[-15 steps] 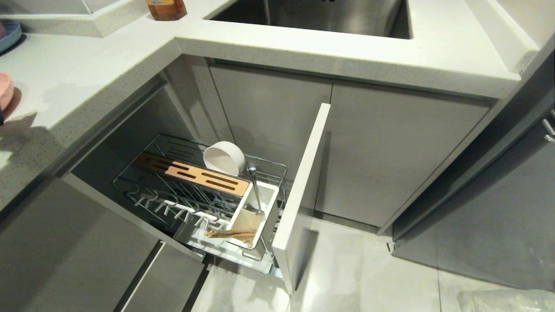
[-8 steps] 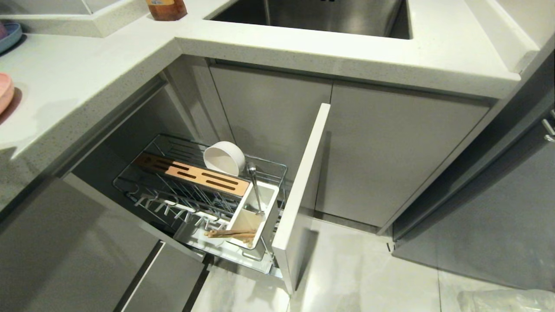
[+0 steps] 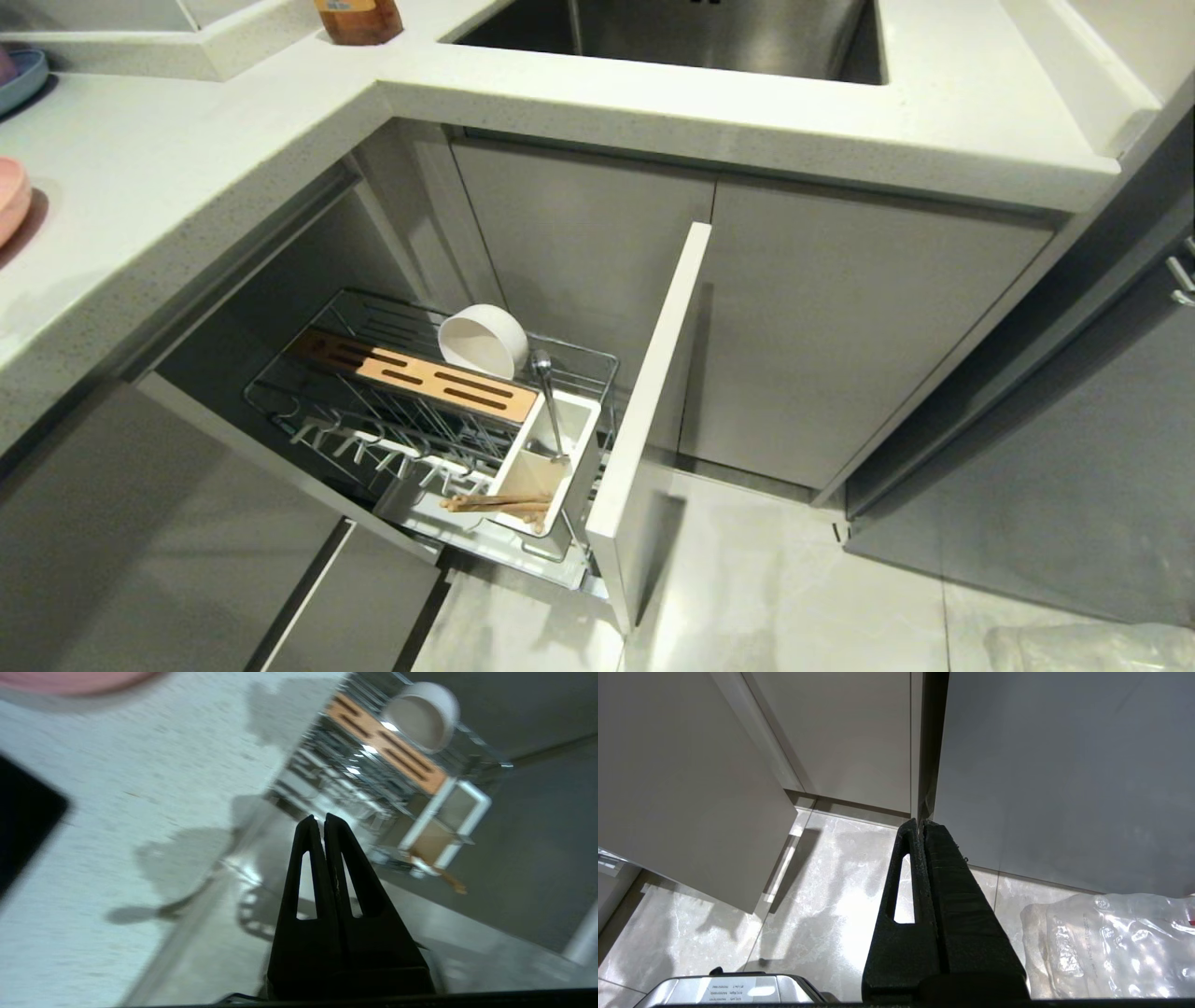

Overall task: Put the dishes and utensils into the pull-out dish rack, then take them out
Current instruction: Take the bowl out of the cupboard

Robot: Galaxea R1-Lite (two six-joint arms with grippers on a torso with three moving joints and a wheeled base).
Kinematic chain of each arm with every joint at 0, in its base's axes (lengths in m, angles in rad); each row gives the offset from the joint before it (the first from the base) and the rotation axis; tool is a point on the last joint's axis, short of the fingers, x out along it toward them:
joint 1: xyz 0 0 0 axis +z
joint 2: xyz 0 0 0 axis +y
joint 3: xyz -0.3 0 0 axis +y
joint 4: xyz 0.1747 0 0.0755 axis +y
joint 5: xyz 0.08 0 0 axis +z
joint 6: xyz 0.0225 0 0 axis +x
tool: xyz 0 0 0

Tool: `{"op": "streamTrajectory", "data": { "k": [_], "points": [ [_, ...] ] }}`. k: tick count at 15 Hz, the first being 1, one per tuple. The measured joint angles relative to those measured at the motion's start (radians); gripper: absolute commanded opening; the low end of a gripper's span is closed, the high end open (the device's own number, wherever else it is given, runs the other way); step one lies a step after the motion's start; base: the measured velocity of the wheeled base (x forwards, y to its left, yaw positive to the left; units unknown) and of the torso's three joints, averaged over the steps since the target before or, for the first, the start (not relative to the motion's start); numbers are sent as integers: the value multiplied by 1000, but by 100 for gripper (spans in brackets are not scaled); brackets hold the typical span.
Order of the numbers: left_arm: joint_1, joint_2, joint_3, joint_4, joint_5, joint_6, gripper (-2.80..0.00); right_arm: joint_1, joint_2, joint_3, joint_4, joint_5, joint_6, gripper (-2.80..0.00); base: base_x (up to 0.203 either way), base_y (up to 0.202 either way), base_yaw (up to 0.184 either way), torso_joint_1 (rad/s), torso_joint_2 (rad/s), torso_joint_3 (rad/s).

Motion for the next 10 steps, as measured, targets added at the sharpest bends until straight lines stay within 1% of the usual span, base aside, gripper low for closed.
{"op": "streamTrajectory", "data": {
  "k": [3,5,6,8,10],
  "points": [
    [-110,-14,36,2,-52,-220,-280,0,0,0,0,0,0,-280,0,0,0,0,0,0],
    [-173,12,49,-4,-60,-381,-280,0,0,0,0,0,0,-280,0,0,0,0,0,0],
    [-196,32,50,-14,-60,-445,-280,0,0,0,0,0,0,-280,0,0,0,0,0,0],
    [-232,86,51,-62,-61,-551,-280,0,0,0,0,0,0,-280,0,0,0,0,0,0],
    [-253,145,58,-112,-60,-606,-280,0,0,0,0,0,0,-280,0,0,0,0,0,0]
  ]
}}
